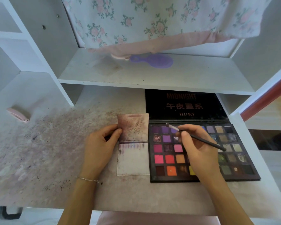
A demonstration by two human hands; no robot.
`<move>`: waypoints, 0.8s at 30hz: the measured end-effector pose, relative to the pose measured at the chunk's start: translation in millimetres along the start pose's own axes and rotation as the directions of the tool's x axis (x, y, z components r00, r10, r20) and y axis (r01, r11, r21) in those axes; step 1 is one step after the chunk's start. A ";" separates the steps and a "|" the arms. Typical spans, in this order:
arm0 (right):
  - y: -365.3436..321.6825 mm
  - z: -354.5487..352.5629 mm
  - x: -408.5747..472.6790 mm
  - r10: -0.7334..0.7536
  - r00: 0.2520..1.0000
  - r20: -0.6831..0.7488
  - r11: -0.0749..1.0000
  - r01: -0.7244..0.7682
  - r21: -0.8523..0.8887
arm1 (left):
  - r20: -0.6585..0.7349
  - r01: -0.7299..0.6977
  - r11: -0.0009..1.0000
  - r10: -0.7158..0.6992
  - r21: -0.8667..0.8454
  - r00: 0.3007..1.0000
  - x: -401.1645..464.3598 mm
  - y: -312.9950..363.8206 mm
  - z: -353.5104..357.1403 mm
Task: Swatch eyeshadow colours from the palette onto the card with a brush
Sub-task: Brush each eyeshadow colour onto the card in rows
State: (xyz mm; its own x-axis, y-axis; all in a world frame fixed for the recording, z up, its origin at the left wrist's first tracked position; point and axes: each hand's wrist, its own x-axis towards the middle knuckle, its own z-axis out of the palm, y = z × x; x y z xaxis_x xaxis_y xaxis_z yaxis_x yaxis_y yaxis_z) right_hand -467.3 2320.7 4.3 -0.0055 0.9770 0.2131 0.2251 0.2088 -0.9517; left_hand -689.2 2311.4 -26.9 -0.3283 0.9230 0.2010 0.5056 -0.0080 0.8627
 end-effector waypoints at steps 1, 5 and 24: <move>1.8 -4.0 1.1 0.008 1.000 -0.026 1.000 -0.008 -0.017 | 0.002 0.004 1.000 -0.004 0.006 1.000 0.1 -0.1 -0.1; 11.2 -17.3 3.3 0.048 0.992 -0.115 0.992 -0.061 -0.110 | 0.025 0.005 1.000 -0.006 0.022 1.000 0.3 2.1 -0.3; 14.5 -18.5 6.6 0.064 0.996 0.065 0.951 -0.042 -0.305 | 0.012 0.005 0.999 -0.005 0.052 1.000 -0.5 3.1 -0.7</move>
State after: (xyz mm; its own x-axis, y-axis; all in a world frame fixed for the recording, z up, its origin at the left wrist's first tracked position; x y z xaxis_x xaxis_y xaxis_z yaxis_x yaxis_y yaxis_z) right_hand -446.1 2329.4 -4.0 -0.0539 0.9891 0.1368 0.5116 0.1450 -0.8469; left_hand -688.0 2310.6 -24.1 -0.3212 0.9277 0.1905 0.5445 0.0163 0.8386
